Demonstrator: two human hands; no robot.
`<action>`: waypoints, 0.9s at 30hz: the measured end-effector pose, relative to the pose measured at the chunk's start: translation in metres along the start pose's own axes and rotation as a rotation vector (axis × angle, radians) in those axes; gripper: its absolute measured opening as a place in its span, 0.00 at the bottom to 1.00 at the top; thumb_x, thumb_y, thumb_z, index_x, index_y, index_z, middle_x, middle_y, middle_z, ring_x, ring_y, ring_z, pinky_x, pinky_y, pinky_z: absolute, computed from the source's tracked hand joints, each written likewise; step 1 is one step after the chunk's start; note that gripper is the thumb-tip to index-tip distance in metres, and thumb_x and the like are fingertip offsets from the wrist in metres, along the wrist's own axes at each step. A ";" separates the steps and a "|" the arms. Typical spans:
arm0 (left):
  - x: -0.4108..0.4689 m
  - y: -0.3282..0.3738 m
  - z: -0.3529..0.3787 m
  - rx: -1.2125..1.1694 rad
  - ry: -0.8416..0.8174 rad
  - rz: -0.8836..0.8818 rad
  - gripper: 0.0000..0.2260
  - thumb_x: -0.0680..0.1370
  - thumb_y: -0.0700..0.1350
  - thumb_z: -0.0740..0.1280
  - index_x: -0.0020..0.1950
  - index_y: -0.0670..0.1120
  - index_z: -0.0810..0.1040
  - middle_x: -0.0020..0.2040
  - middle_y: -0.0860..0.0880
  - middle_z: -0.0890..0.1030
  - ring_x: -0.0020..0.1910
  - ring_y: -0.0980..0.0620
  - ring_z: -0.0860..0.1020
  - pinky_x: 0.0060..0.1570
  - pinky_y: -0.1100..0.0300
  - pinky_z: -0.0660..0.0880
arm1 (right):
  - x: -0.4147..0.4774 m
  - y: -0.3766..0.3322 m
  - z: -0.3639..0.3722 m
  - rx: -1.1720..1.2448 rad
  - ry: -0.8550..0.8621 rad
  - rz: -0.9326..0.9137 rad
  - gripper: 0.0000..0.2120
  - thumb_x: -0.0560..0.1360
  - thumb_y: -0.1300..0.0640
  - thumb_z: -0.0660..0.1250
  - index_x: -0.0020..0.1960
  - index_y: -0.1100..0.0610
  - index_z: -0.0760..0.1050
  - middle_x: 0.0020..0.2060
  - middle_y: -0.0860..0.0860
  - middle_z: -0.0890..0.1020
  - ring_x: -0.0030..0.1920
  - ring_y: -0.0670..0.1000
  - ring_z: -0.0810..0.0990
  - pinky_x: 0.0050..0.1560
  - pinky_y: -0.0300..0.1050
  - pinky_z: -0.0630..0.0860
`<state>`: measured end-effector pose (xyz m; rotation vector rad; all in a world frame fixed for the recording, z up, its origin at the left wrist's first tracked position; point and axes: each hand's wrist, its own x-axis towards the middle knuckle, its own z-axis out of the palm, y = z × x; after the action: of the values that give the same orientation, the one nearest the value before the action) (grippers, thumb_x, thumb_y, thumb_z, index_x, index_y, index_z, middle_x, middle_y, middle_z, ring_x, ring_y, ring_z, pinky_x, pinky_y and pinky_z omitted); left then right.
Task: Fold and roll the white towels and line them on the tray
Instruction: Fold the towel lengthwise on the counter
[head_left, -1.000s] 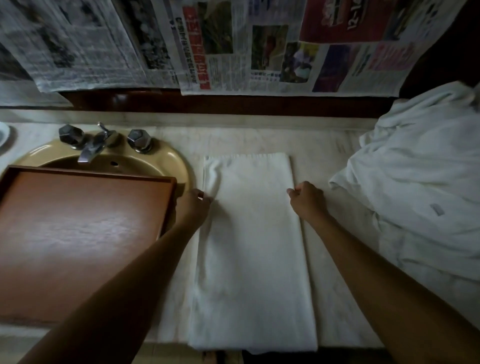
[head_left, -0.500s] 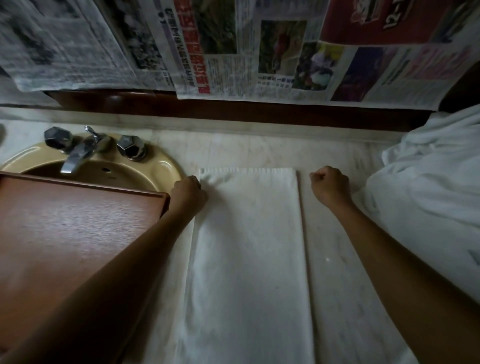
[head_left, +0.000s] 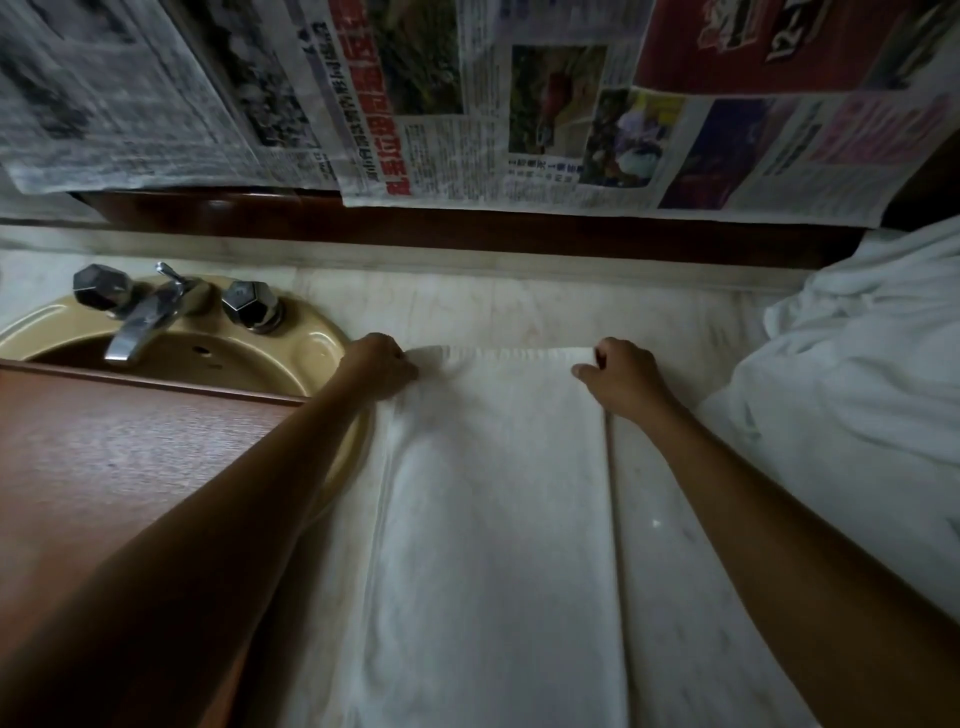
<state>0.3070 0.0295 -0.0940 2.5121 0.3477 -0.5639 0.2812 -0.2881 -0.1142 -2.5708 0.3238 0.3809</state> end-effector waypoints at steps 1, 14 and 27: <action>0.000 -0.002 0.001 -0.056 -0.011 0.016 0.04 0.74 0.42 0.74 0.43 0.44 0.80 0.39 0.44 0.82 0.36 0.48 0.81 0.34 0.61 0.75 | 0.000 0.006 -0.006 0.019 -0.024 0.016 0.16 0.76 0.47 0.72 0.43 0.59 0.74 0.42 0.55 0.81 0.45 0.58 0.80 0.48 0.52 0.77; 0.037 0.047 -0.012 -0.400 0.179 0.037 0.14 0.71 0.38 0.79 0.54 0.44 0.80 0.43 0.45 0.86 0.35 0.56 0.82 0.25 0.69 0.71 | 0.050 0.002 -0.052 0.315 0.175 0.127 0.09 0.73 0.54 0.78 0.47 0.54 0.79 0.41 0.52 0.86 0.38 0.48 0.84 0.43 0.39 0.79; -0.031 -0.005 0.122 0.280 0.214 0.684 0.27 0.86 0.55 0.49 0.84 0.50 0.54 0.84 0.48 0.52 0.83 0.50 0.47 0.81 0.47 0.47 | -0.027 0.018 0.081 -0.287 0.314 -0.452 0.28 0.84 0.43 0.53 0.80 0.53 0.63 0.81 0.54 0.61 0.81 0.56 0.58 0.78 0.63 0.55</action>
<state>0.2388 -0.0379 -0.1760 2.7292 -0.5423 -0.0703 0.2337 -0.2568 -0.1807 -2.8781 -0.2242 -0.1556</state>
